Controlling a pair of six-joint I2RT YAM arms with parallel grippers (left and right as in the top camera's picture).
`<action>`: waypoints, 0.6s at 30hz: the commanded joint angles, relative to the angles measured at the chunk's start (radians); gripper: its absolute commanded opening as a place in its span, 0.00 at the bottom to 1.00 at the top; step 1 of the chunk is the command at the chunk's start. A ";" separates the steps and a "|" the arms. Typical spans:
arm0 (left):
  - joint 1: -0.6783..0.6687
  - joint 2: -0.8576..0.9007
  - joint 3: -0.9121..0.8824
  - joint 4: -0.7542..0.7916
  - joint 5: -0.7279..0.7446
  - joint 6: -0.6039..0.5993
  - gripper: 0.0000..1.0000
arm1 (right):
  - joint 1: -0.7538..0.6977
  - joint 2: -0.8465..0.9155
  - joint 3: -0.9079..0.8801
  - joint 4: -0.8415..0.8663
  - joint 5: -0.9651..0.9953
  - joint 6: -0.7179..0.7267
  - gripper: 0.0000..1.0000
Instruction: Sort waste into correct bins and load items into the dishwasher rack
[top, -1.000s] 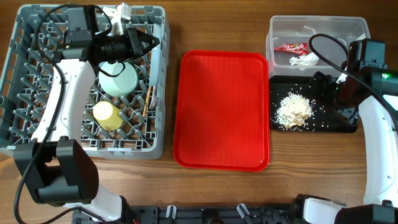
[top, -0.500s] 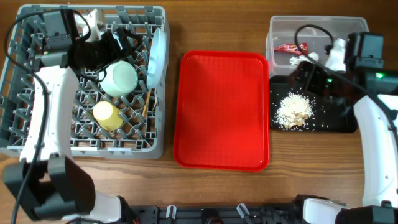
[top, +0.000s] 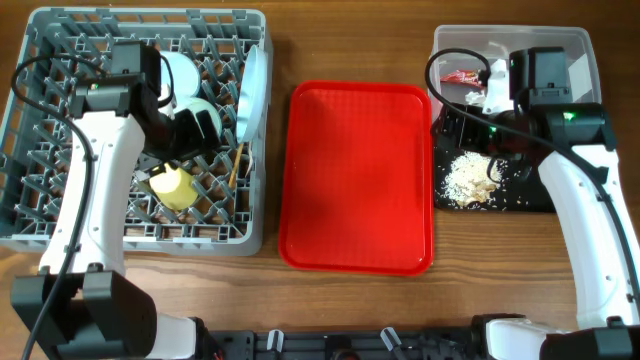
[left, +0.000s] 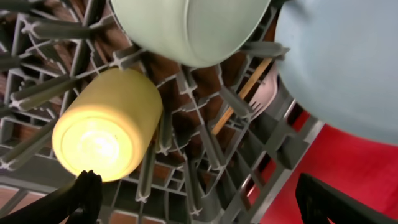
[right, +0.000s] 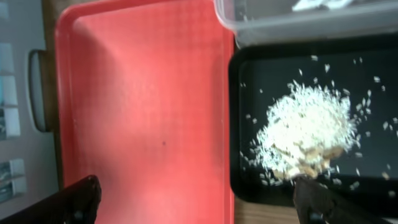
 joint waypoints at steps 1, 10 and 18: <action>0.000 -0.133 -0.075 0.006 -0.021 0.040 1.00 | 0.000 -0.116 -0.050 -0.005 0.053 0.019 1.00; -0.001 -0.769 -0.486 0.293 -0.005 0.064 1.00 | 0.000 -0.639 -0.331 0.156 0.148 0.007 1.00; -0.001 -1.061 -0.558 0.245 -0.006 0.065 1.00 | 0.000 -0.788 -0.341 0.063 0.173 0.006 1.00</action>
